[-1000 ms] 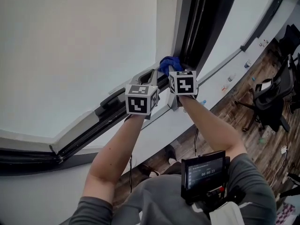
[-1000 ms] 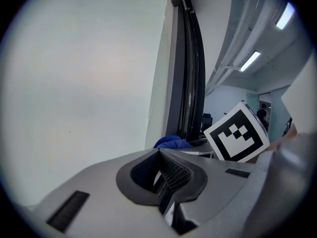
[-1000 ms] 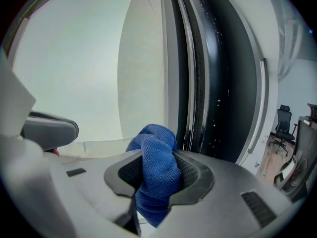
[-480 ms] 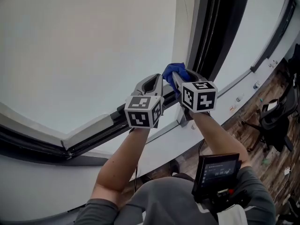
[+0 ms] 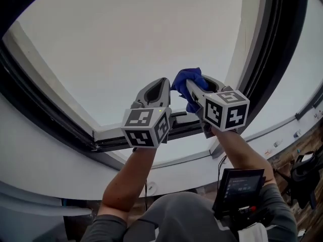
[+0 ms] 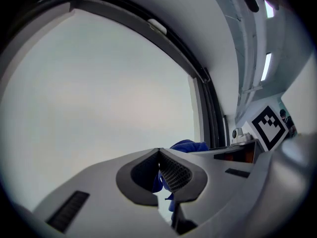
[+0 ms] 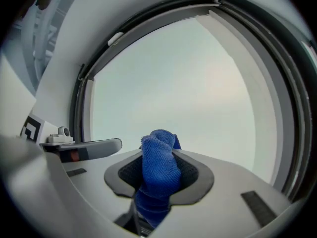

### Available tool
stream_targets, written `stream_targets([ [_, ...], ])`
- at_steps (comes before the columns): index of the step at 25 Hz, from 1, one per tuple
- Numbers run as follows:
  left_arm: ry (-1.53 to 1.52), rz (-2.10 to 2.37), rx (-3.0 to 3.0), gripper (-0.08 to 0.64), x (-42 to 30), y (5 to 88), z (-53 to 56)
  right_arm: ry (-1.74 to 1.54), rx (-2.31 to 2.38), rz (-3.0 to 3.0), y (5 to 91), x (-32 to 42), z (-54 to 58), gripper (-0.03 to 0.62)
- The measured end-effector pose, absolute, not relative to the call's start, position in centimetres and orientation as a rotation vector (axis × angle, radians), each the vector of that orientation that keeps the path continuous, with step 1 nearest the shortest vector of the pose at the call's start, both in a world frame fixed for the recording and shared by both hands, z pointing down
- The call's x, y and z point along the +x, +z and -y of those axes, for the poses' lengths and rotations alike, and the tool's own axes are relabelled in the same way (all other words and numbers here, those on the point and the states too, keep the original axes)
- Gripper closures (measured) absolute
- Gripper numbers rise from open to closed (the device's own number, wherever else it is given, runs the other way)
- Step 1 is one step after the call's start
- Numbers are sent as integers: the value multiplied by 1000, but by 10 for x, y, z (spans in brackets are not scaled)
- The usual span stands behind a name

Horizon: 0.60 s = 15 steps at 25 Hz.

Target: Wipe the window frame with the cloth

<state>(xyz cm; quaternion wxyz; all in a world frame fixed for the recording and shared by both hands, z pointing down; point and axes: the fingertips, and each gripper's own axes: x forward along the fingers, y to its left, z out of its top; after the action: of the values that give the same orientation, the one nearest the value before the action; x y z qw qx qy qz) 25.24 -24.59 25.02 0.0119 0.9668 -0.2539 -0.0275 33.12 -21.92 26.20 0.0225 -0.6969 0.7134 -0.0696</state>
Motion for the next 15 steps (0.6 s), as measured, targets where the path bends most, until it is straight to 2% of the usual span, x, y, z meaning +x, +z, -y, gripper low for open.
stream_targets([
  [15, -193, 1505, 2847, 551, 31, 195, 256, -95, -1582, -2639, 207, 123, 269, 459],
])
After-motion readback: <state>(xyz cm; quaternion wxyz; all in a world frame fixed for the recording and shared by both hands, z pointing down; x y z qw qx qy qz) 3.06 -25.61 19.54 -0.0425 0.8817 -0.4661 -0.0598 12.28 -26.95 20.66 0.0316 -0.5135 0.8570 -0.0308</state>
